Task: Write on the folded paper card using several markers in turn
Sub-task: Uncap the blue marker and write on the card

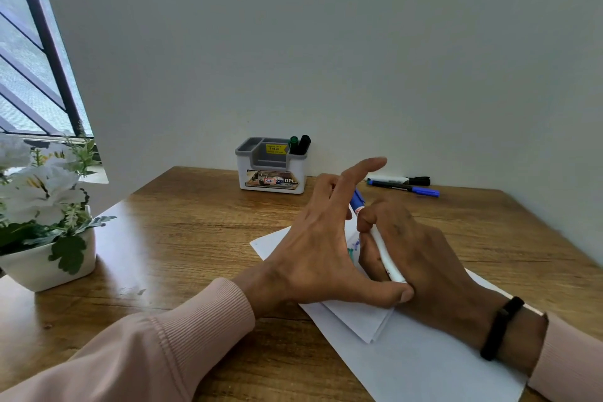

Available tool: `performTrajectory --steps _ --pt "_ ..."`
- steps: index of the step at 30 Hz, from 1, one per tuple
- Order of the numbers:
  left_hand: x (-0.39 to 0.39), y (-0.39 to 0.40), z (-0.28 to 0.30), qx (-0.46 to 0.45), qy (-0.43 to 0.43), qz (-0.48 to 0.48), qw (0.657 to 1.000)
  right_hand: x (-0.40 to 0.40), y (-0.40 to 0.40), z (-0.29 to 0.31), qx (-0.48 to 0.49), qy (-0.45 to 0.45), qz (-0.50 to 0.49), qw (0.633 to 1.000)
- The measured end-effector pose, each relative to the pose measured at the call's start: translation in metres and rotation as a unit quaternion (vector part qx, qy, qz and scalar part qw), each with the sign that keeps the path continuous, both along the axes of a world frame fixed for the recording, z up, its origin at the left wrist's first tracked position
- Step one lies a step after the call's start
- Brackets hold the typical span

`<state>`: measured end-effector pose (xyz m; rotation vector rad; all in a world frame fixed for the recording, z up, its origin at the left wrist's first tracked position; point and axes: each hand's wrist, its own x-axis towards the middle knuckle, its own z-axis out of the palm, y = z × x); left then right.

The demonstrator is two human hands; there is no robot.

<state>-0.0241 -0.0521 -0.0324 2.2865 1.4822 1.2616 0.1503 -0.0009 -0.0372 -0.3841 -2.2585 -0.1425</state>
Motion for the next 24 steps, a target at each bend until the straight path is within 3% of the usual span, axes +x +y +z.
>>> performTrajectory --steps 3,11,16,24 --pt "-0.001 0.002 -0.001 0.001 0.004 -0.004 1.0 0.002 0.003 -0.002 -0.004 -0.002 -0.002 1.0" --pt "-0.019 0.01 -0.006 -0.009 -0.01 -0.014 1.0 0.007 0.028 -0.008 -0.21 0.122 -0.028 0.97" --pt "-0.016 0.007 -0.004 0.009 0.069 -0.011 0.997 0.002 0.027 0.02 -0.316 0.186 0.028 0.93" --pt "-0.031 -0.001 0.018 0.066 0.177 0.053 0.981 -0.036 0.031 0.08 -0.319 0.087 -0.004 0.944"
